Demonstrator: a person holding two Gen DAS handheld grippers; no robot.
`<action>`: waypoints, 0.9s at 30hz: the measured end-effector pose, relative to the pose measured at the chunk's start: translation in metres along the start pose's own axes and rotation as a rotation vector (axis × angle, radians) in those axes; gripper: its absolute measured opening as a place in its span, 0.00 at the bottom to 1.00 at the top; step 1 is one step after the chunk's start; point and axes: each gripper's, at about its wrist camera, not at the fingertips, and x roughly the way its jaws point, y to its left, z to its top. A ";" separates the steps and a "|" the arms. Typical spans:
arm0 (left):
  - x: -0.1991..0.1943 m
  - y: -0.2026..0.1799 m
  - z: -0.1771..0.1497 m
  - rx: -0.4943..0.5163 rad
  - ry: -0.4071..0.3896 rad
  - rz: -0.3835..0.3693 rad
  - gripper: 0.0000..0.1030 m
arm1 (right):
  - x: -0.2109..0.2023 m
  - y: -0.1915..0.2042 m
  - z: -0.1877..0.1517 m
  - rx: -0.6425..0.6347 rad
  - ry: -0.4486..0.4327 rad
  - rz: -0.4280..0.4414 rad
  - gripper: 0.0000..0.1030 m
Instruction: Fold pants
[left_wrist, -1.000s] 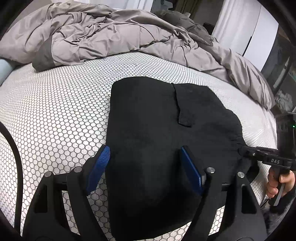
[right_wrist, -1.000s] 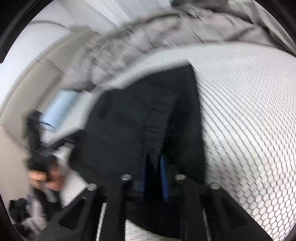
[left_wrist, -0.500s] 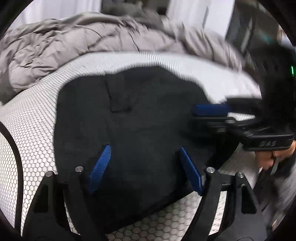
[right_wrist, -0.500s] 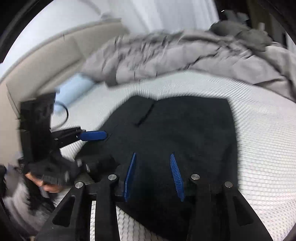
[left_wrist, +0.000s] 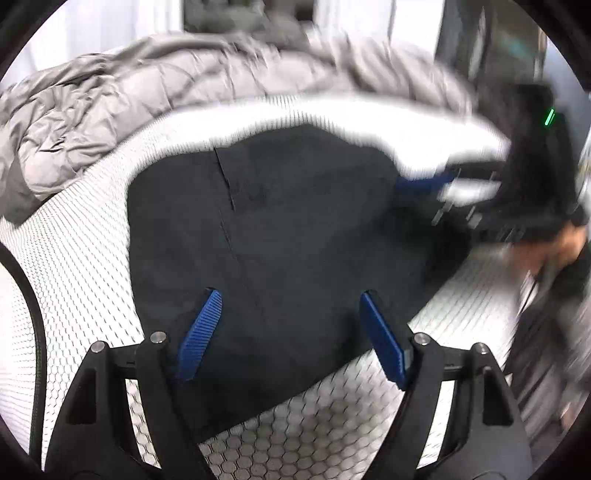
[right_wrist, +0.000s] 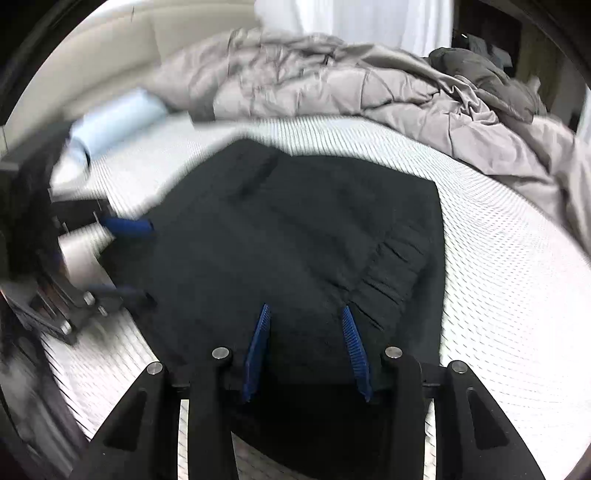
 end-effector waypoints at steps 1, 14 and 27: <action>-0.004 0.004 0.006 -0.022 -0.036 -0.016 0.74 | 0.001 -0.002 0.006 0.050 -0.029 0.039 0.41; 0.040 0.053 0.013 -0.099 0.103 0.061 0.40 | 0.054 0.014 0.023 -0.055 0.107 -0.171 0.31; 0.079 0.071 0.063 -0.179 0.111 0.141 0.40 | 0.075 0.025 0.071 0.072 0.050 -0.001 0.34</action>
